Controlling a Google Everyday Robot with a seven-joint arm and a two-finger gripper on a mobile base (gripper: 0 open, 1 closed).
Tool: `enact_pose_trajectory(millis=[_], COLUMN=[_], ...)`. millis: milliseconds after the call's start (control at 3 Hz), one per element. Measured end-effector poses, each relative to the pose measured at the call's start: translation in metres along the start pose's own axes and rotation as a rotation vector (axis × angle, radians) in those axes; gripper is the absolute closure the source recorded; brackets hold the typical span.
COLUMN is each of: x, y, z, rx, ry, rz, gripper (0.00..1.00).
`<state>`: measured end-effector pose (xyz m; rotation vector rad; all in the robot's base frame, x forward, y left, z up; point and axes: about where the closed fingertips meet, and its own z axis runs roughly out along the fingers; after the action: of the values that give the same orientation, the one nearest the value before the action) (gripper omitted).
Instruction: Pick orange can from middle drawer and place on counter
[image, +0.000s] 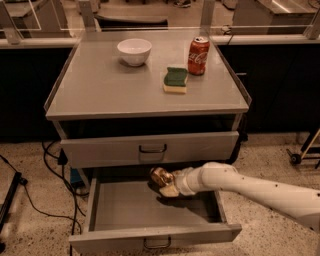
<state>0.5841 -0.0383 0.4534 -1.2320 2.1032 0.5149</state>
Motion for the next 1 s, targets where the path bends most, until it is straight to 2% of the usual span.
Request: enact_pose_trajectory(millis=[333,667,1000], x=[-0.0207,-0.0207,-0.0189], y=[-0.0196,-0.0196,-0.0135], z=[-0.0094,-0.0094,-0.0168], rx=[-0.003,-0.003,-0.042], ry=[-0.007,-0.007,0.003], rz=[-0.073,-0.074,-0.173], gripper=[1.0,1.0,1.0])
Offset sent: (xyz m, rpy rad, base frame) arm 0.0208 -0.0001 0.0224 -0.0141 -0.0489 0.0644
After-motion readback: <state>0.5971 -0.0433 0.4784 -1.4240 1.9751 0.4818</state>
